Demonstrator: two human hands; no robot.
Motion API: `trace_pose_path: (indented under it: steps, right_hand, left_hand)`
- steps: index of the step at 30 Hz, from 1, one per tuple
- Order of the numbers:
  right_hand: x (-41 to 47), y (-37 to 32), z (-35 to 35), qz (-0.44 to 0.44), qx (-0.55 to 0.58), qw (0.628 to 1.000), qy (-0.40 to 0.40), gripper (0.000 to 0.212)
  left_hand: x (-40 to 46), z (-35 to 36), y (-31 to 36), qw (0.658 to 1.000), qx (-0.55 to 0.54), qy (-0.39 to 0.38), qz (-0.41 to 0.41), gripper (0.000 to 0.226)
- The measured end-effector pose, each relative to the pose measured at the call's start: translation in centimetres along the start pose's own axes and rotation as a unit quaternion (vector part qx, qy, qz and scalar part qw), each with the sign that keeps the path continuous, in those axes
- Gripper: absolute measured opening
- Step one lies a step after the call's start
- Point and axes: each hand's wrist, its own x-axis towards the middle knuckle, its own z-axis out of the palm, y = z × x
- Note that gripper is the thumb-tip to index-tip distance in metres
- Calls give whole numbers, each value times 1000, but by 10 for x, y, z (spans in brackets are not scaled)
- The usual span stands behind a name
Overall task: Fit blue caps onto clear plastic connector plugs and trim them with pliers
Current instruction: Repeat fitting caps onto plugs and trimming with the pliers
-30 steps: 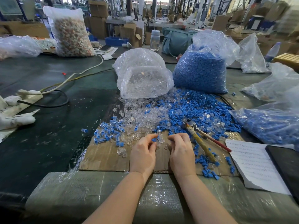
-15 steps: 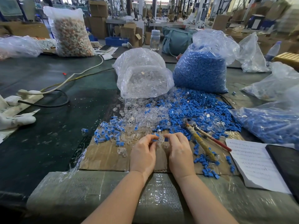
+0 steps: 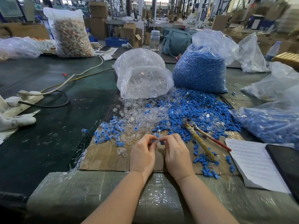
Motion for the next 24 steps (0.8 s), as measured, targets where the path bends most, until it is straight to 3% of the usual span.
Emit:
trace_pose_path:
  steps: [5, 11, 18, 24]
  right_hand:
    - [0, 3, 5, -3, -54, 997, -46, 15]
    - [1, 6, 4, 45, -54, 997, -17, 36]
    - [1, 7, 4, 45, -15, 999, -7, 11]
    - [-1, 5, 3, 40, -28, 999, -16, 35]
  left_hand:
    - [0, 0, -1, 1000, 3, 8, 1, 14]
    - [-1, 0, 0, 1000, 6, 7, 3, 18]
    - [-1, 0, 0, 1000, -6, 7, 2, 15]
    - [0, 0, 0, 1000, -4, 13, 4, 16]
